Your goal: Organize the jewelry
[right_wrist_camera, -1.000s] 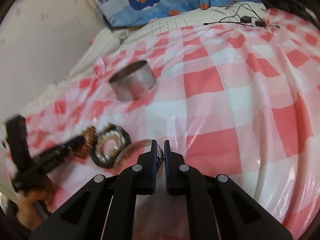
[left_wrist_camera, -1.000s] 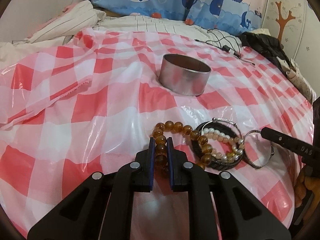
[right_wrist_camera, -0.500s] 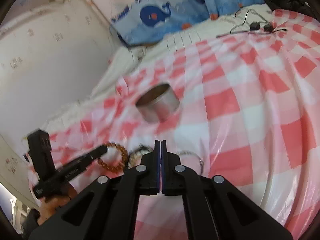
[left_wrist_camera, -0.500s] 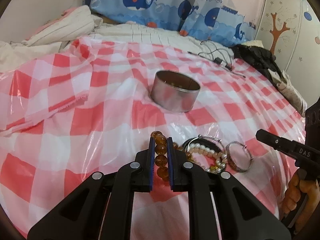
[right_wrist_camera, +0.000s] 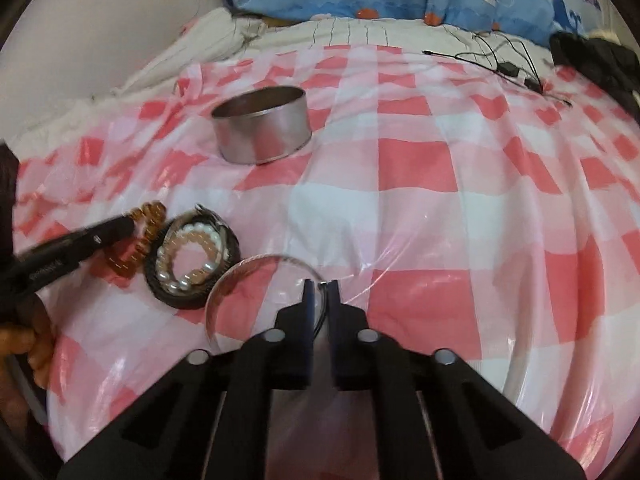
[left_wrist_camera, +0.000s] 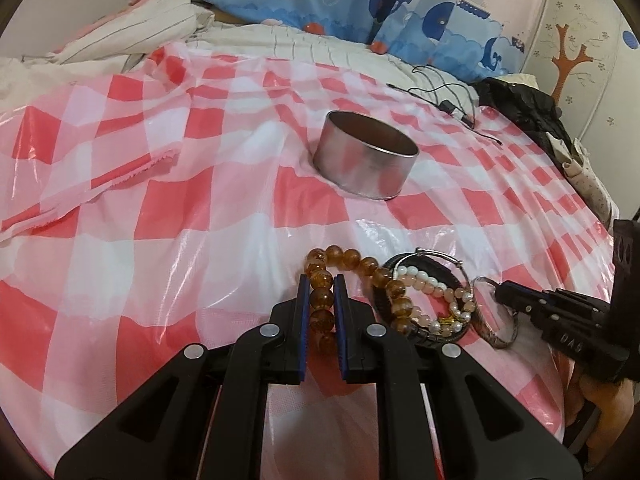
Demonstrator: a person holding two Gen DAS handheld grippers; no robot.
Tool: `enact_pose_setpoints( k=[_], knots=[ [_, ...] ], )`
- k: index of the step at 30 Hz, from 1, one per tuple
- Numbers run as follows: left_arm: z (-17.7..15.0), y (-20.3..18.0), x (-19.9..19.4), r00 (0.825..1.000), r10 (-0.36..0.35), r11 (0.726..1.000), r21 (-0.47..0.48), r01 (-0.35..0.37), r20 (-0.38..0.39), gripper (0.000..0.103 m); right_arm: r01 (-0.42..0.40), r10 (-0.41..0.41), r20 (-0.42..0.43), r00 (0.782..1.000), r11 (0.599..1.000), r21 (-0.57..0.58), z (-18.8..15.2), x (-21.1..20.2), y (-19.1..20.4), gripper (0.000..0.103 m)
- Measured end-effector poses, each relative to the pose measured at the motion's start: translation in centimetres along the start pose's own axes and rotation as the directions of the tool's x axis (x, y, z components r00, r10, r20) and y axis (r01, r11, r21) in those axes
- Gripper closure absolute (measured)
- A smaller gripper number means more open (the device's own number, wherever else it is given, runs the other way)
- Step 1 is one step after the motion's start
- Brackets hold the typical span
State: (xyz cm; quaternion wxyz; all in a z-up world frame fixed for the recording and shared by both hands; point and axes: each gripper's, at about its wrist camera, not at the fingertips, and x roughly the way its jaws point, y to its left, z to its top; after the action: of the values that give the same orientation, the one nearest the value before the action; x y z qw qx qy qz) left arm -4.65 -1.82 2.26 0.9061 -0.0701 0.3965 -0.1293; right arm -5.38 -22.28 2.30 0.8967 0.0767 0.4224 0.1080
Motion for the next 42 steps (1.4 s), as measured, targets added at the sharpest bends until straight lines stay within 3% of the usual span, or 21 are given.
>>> enact_pose_setpoints(
  k=[5, 12, 17, 21, 23, 25, 29, 30, 32, 35, 39, 42],
  knots=[
    [0.3, -0.4, -1.2, 0.999, -0.028, 1.0, 0.011, 0.028, 0.032, 0.093, -0.115, 0.11, 0.094, 0.989, 0.992, 0.049, 0.6, -2.6, -0.1, 0.097],
    [1.4, -1.4, -3.7, 0.992, -0.087, 0.995, 0.045, 0.083, 0.087, 0.093, -0.216, 0.201, 0.166, 0.966, 0.973, 0.083, 1.8, -4.7, -0.5, 0.098],
    [1.5, -1.8, -3.8, 0.992, -0.092, 0.994, 0.06, 0.087, 0.082, 0.093, -0.289, 0.267, 0.173, 0.948, 0.95, 0.116, 2.0, -5.2, -1.3, 0.103],
    [1.5, -1.7, -3.7, 0.992, -0.099, 0.994, 0.053, 0.095, 0.076, 0.093, -0.293, 0.279, 0.125, 0.952, 0.949, 0.115, 2.1, -4.7, -1.2, 0.103],
    [1.4, -1.7, -3.6, 0.992, -0.098, 0.994, 0.048, 0.095, 0.073, 0.093, -0.207, 0.2, 0.082, 0.976, 0.974, 0.091, 1.9, -4.1, -0.8, 0.102],
    [1.3, -1.6, -3.4, 0.993, -0.099, 0.995, 0.04, 0.096, 0.067, 0.093, -0.041, 0.04, 0.035, 0.999, 0.999, 0.032, 1.5, -3.1, -0.3, 0.102],
    [1.2, -1.6, -3.2, 0.993, -0.104, 0.994, 0.04, 0.102, 0.062, 0.093, 0.093, -0.093, -0.012, 0.996, 0.996, -0.013, 1.2, -1.5, -0.5, 0.102],
    [1.2, -1.5, -3.2, 0.993, -0.105, 0.994, 0.04, 0.103, 0.062, 0.093, 0.12, -0.121, -0.024, 0.992, 0.992, -0.027, 1.3, -1.0, -0.5, 0.091],
    [1.2, -1.4, -3.1, 0.992, -0.107, 0.994, 0.041, 0.105, 0.06, 0.093, 0.131, -0.132, -0.028, 0.991, 0.991, -0.042, 1.2, -0.3, -0.5, 0.066],
    [1.3, -1.4, -3.1, 0.992, -0.107, 0.994, 0.04, 0.105, 0.061, 0.093, 0.161, -0.164, -0.025, 0.986, 0.982, -0.098, 0.7, 0.0, 0.1, 0.062],
    [1.2, -1.4, -3.1, 0.993, -0.106, 0.994, 0.039, 0.104, 0.06, 0.093, 0.171, -0.167, 0.074, 0.983, 0.984, -0.045, 1.0, -2.1, -0.5, 0.061],
    [1.1, -1.5, -2.8, 0.993, -0.107, 0.994, 0.041, 0.105, 0.056, 0.093, 0.177, -0.177, -0.004, 0.984, 0.984, -0.038, 0.9, -0.6, -1.3, 0.057]
  ],
)
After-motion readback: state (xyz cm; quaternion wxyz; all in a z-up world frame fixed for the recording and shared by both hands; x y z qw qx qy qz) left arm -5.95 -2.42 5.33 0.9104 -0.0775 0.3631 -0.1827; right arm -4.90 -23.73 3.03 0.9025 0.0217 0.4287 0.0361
